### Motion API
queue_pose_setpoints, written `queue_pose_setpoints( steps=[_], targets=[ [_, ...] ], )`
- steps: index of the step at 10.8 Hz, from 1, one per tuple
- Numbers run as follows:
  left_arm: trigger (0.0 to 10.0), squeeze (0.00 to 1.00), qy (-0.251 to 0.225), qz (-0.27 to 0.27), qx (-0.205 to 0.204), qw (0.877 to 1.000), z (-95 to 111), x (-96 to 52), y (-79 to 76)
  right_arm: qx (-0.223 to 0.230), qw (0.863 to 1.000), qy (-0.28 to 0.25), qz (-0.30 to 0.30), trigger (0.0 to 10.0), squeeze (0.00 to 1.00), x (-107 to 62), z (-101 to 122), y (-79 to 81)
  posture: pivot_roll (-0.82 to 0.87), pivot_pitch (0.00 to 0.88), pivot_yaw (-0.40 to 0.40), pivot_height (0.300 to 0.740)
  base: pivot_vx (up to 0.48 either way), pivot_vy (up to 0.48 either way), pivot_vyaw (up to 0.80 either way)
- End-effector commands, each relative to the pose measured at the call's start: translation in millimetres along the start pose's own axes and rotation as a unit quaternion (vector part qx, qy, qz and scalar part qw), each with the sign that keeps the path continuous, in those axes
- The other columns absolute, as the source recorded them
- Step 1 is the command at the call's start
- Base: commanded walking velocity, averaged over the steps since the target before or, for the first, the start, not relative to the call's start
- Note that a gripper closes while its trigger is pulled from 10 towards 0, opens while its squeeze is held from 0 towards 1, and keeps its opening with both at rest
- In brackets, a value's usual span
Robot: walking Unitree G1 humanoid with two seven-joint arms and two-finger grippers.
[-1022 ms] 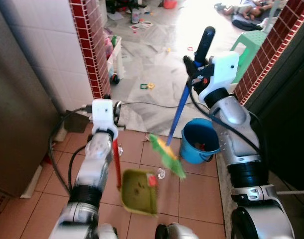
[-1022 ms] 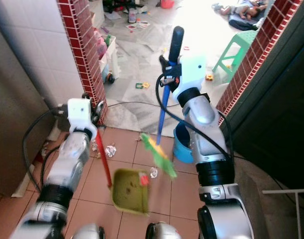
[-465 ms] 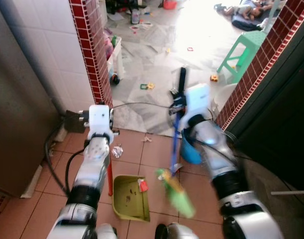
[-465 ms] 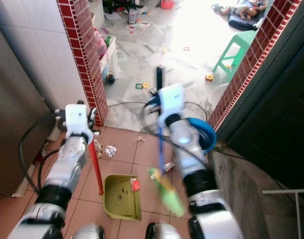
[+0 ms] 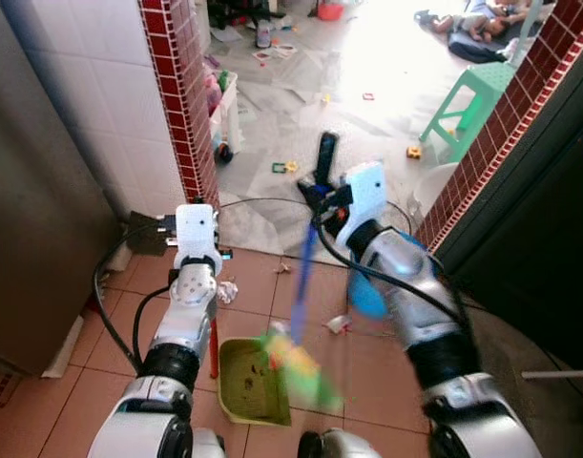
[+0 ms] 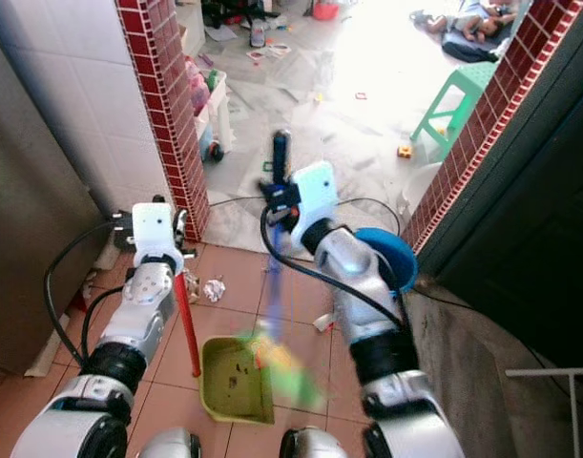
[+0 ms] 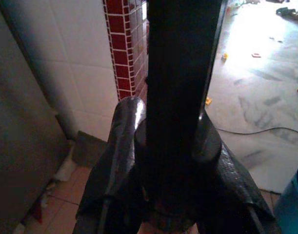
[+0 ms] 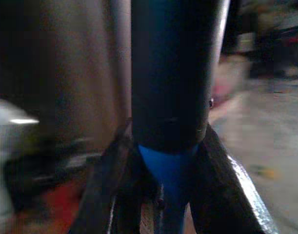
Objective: Sweep floor
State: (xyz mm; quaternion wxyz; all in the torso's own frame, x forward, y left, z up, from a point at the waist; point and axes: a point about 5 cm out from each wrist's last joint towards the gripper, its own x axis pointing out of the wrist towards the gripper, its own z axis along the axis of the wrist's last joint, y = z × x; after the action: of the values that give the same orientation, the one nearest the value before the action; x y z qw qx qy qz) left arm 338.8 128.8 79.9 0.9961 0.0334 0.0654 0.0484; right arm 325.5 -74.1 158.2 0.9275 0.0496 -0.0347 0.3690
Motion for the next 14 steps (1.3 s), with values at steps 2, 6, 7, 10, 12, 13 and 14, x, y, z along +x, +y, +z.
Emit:
queue_pose_setpoints(
  steps=[2, 6, 7, 10, 12, 13, 14],
  targets=[
    [10.0, 0.0, 0.028, -0.008, 0.006, 1.0, -14, -1.6, -7.0, 0.007, 0.989, -0.014, 0.147, 10.0, 0.0, -8.1, 31, 18.7, -0.07, 0.028, -0.055, 0.74, 0.0, 0.0, 0.0],
    [10.0, 0.0, 0.029, -0.025, 0.012, 0.999, -15, -0.1, -14.0, 0.032, 0.976, -0.083, 0.201, 10.0, 0.0, -10.0, 95, 11.6, -0.08, 0.006, -0.05, 0.74, 0.0, 0.0, 0.0],
    [10.0, 0.0, 0.031, -0.032, 0.016, 0.999, -16, -0.3, -16.1, 0.018, 0.987, -0.11, 0.117, 10.0, 0.0, -1.3, 103, -6.5, -0.08, 0.0, -0.048, 0.74, 0.0, 0.0, 0.0],
    [10.0, 0.0, 0.011, -0.061, -0.009, 0.998, -11, -0.5, -21.2, -0.048, 0.992, -0.11, -0.041, 10.0, 0.0, -3.6, 92, -34.3, -0.06, 0.0, -0.047, 0.74, 0.0, 0.0, 0.0],
    [10.0, 0.0, 0.006, -0.068, -0.02, 0.997, -10, -0.1, -18.2, -0.089, 0.983, -0.111, -0.115, 10.0, 0.0, -8.8, 81, -38.4, -0.06, 0.0, -0.036, 0.74, 0.0, 0.0, 0.0],
    [10.0, 0.0, 0.013, -0.072, -0.012, 0.997, -11, 0.3, -17.7, -0.098, 0.981, -0.112, -0.127, 10.0, 0.0, -10.3, 79, -38.7, -0.07, 0.0, -0.03, 0.74, 0.0, 0.0, 0.0],
    [10.0, 0.0, 0.017, -0.079, -0.005, 0.997, -11, 0.4, -18.0, -0.118, 0.977, -0.11, -0.143, 10.0, 0.0, -11.7, 75, -39.5, -0.07, 0.0, -0.026, 0.74, 0.0, 0.0, 0.0]
  ],
)
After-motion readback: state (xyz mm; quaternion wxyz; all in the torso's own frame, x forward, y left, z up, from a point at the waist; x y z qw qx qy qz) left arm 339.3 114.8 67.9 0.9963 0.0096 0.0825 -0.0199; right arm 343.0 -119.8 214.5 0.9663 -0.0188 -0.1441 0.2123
